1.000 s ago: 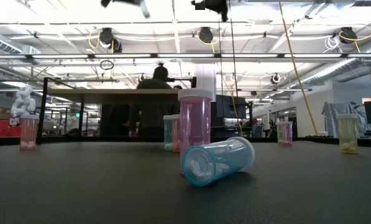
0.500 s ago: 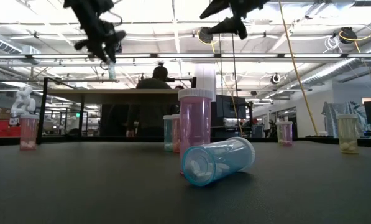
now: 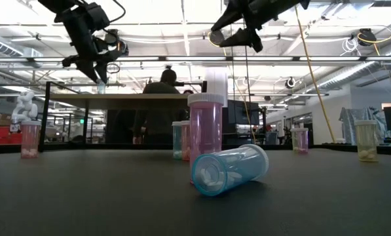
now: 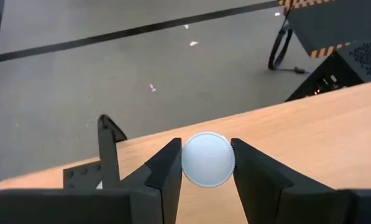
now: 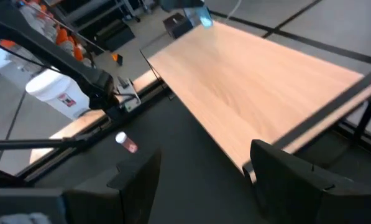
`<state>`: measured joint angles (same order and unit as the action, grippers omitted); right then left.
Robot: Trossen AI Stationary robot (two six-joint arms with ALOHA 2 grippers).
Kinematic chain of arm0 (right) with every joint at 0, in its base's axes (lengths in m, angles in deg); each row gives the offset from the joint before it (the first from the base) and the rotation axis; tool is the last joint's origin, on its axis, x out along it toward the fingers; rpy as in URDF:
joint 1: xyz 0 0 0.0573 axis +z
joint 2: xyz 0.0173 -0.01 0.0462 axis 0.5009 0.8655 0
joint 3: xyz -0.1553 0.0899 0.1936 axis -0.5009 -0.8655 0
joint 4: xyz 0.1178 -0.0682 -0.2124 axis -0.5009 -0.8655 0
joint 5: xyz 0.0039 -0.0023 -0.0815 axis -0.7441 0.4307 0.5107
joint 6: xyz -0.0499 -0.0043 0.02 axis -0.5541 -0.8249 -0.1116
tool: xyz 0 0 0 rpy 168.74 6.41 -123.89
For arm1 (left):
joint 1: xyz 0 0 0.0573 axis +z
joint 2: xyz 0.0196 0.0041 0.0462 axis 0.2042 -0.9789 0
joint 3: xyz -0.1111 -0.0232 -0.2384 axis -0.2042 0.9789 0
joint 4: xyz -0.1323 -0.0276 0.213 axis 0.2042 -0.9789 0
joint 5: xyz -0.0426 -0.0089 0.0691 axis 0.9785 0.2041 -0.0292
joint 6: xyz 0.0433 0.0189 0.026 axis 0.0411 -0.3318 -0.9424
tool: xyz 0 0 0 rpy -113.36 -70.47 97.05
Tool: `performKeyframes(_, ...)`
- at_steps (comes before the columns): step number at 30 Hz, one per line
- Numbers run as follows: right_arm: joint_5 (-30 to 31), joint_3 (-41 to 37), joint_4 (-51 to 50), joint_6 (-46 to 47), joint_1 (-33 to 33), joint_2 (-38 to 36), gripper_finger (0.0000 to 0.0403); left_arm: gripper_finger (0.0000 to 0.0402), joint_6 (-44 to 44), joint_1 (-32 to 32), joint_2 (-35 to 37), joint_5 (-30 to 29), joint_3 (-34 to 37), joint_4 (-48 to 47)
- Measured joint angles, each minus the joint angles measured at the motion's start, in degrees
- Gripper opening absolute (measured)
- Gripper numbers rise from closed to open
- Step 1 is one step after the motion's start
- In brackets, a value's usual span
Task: Pick and place medicine bottles onto shelf by color
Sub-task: Put the top left blue pill bottle on the shelf
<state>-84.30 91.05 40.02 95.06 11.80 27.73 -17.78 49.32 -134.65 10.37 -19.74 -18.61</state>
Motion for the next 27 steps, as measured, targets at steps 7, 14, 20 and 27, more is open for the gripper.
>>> performKeyframes(7, 0.0, 0.0, 2.06, -0.46, -0.02, -0.02, 0.0242, 0.0131, -0.41, 0.73, -0.02, 0.17, 2.49, 2.69)
performKeyframes(14, 0.0, 0.0, 2.06, -0.36, -0.02, -0.02, 0.0242, 0.0131, -3.0, 0.76, -0.02, -1.51, 2.52, 3.22)
performKeyframes(20, 0.07, 0.0, 2.07, 0.03, -0.02, -0.02, 0.0242, 0.0131, -4.5, 0.76, -0.04, -1.69, 2.52, 3.23)
performKeyframes(27, 0.13, 0.02, 2.1, 0.63, -0.02, 0.0, 0.0242, 0.0131, -5.46, 0.92, -1.2, -2.02, 2.52, 3.36)
